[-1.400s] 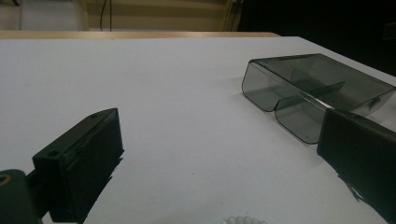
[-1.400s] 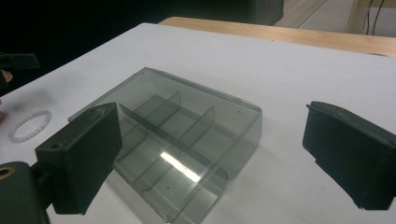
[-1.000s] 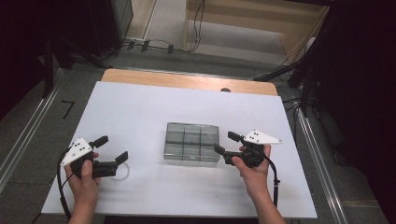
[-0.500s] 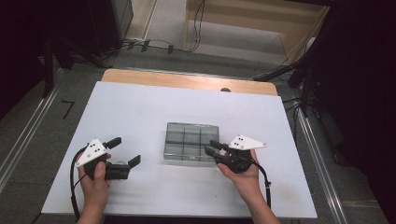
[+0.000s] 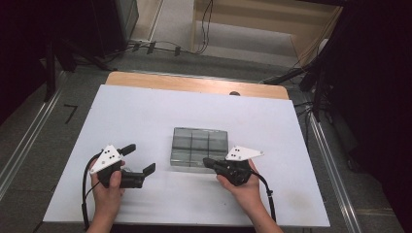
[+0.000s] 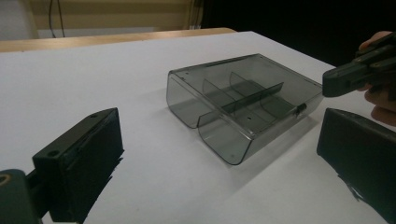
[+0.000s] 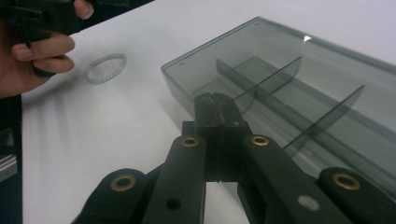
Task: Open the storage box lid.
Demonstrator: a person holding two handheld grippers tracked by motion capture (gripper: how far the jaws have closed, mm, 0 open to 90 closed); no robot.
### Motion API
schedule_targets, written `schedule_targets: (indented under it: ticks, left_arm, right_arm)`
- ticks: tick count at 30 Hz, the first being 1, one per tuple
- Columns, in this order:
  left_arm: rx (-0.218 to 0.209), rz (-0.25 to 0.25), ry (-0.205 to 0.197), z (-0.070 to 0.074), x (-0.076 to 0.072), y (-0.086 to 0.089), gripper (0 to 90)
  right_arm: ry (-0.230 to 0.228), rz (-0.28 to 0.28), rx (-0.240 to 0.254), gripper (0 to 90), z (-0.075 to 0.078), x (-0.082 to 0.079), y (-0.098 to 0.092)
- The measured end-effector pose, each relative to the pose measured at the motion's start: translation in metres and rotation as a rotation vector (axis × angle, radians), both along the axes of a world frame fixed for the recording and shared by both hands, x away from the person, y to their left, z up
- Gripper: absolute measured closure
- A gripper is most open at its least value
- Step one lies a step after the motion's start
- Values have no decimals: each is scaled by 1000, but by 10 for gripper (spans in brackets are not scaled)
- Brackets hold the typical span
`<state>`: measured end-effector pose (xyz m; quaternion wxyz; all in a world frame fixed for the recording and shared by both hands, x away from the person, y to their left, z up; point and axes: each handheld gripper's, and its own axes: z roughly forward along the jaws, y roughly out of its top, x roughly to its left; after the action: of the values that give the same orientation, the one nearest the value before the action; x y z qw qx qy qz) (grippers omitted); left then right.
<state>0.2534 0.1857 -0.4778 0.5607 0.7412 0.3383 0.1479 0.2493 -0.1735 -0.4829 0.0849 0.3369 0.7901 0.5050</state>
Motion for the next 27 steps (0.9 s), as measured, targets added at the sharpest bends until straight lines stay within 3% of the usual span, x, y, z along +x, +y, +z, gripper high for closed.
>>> schedule_targets:
  ticks: [11, 17, 27]
  left_arm:
    - [-11, -40, 21, -3, -2, -14, 5]
    - [3, -57, 29, -4, -3, -21, 7]
    - [12, -67, 42, -8, -3, -27, 7]
  right_arm:
    - [67, 14, -47, 878, -22, -3, 16]
    - [112, -30, -78, 878, -32, -1, 18]
    - [124, -69, -107, 879, -33, 0, 19]
